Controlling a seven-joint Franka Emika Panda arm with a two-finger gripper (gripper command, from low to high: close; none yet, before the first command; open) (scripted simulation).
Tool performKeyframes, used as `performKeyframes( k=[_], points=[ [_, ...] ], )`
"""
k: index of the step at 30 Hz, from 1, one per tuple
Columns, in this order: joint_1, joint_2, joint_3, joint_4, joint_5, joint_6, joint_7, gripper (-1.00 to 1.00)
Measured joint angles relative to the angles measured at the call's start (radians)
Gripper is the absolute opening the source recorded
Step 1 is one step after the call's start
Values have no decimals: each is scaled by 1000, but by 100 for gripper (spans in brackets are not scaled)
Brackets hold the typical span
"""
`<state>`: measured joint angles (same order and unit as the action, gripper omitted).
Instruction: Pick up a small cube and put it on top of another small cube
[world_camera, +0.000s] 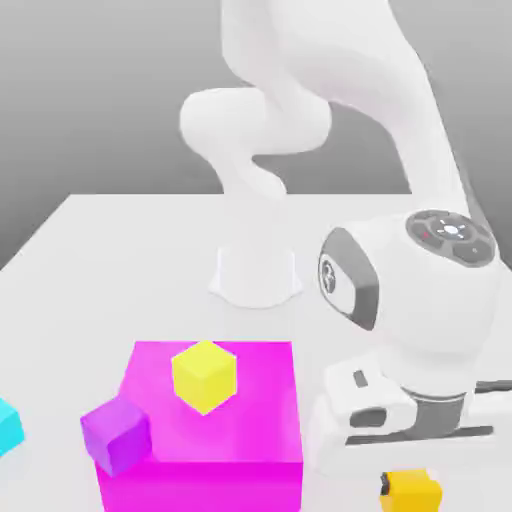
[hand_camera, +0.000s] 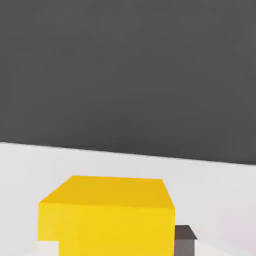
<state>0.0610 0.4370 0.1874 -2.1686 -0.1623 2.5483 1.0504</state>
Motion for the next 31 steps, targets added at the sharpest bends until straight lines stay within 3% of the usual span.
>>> performKeyframes(
  k=[5,9,16,23,27,28,31],
  points=[
    [-54,53,-48,127,10,-138,-56,-100],
    [-146,33,-119,144,55,-180,-59,-100],
    [-318,-63,-264,61,160,-158,-11,-100],
    [-488,-195,-447,-120,264,-41,117,-100],
    [-523,-101,-433,-147,331,88,99,-100],
    [-532,-74,-423,-147,345,114,90,100],
    [-532,-74,-423,-147,345,114,90,100]
  ],
)
